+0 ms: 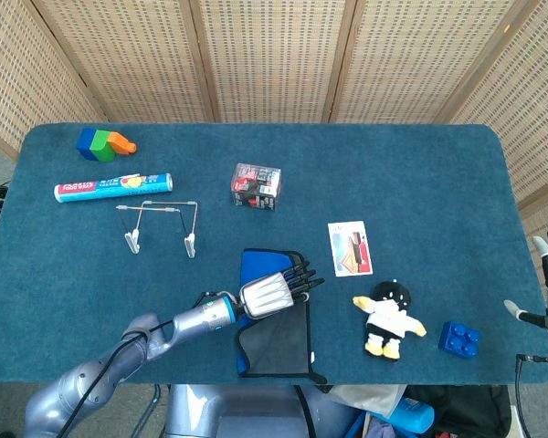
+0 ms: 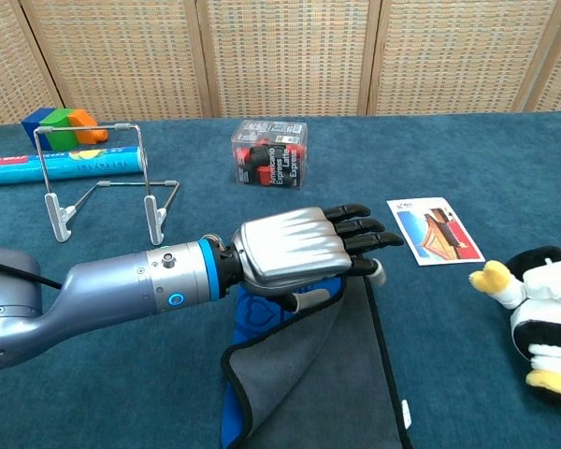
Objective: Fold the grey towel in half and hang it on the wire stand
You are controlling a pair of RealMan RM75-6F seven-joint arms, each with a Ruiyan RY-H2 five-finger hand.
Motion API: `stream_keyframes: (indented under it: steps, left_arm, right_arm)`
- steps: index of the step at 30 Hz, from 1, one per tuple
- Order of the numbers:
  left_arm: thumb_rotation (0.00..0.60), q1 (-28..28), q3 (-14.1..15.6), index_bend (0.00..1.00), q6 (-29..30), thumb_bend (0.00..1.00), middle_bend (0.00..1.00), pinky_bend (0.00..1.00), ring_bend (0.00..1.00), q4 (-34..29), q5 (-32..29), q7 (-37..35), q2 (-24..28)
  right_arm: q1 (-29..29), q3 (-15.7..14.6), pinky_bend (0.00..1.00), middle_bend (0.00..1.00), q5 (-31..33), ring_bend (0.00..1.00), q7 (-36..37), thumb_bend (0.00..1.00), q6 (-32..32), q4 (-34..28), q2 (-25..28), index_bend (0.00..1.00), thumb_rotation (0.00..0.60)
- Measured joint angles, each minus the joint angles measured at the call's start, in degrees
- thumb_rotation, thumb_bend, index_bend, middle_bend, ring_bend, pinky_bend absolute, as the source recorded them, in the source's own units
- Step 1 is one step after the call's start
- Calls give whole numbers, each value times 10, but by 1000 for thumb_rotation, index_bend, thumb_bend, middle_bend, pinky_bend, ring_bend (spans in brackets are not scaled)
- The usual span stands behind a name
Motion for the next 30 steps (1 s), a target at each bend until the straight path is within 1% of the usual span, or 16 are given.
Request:
stream_keyframes:
  steps: [4, 9, 13, 15, 18, 20, 23, 26, 30]
  left_arm:
    - [600, -1, -1, 0, 5, 501, 0, 0, 0, -2, -1, 0, 1]
    - [600, 1, -4, 0, 29, 502, 0, 0, 0, -23, -2, -7, 16]
    - [600, 5, -3, 0, 56, 502, 0, 0, 0, -53, 0, -16, 45]
    - [600, 7, -1, 12, 72, 503, 0, 0, 0, -71, 4, -19, 68]
    - [600, 14, 6, 124, 92, 502, 0, 0, 0, -105, 10, -24, 110]
    - [600, 21, 15, 228, 106, 503, 0, 0, 0, -136, 17, -28, 147]
    - [600, 35, 35, 314, 124, 503, 0, 0, 0, -186, 29, -35, 199]
    - [600, 58, 52, 358, 146, 501, 0, 0, 0, -215, 36, -55, 230]
    - [600, 84, 74, 370, 154, 491, 0, 0, 0, -211, 43, -104, 236]
  right_arm:
    - [0, 0, 0, 0, -1, 0, 1, 0, 0, -1, 1, 0, 600]
    - [0, -1, 0, 0, -1, 0, 3, 0, -1, -2, 2, 0, 600]
    - [-1, -2, 0, 0, -1, 0, 5, 0, -2, -1, 3, 0, 600]
    - [-1, -2, 0, 0, -1, 0, 5, 0, -2, -2, 3, 0, 600]
    - [-1, -3, 0, 0, -2, 0, 4, 0, -2, -4, 3, 0, 600]
    - [-1, -3, 0, 0, -2, 0, 3, 0, -2, -5, 4, 0, 600]
    - [-1, -3, 0, 0, -1, 0, 0, 0, -2, -7, 4, 0, 600]
    - [-2, -2, 0, 0, 0, 0, -1, 0, -1, -9, 5, 0, 600]
    - [-2, -2, 0, 0, 2, 0, -2, 0, -2, -10, 5, 0, 600]
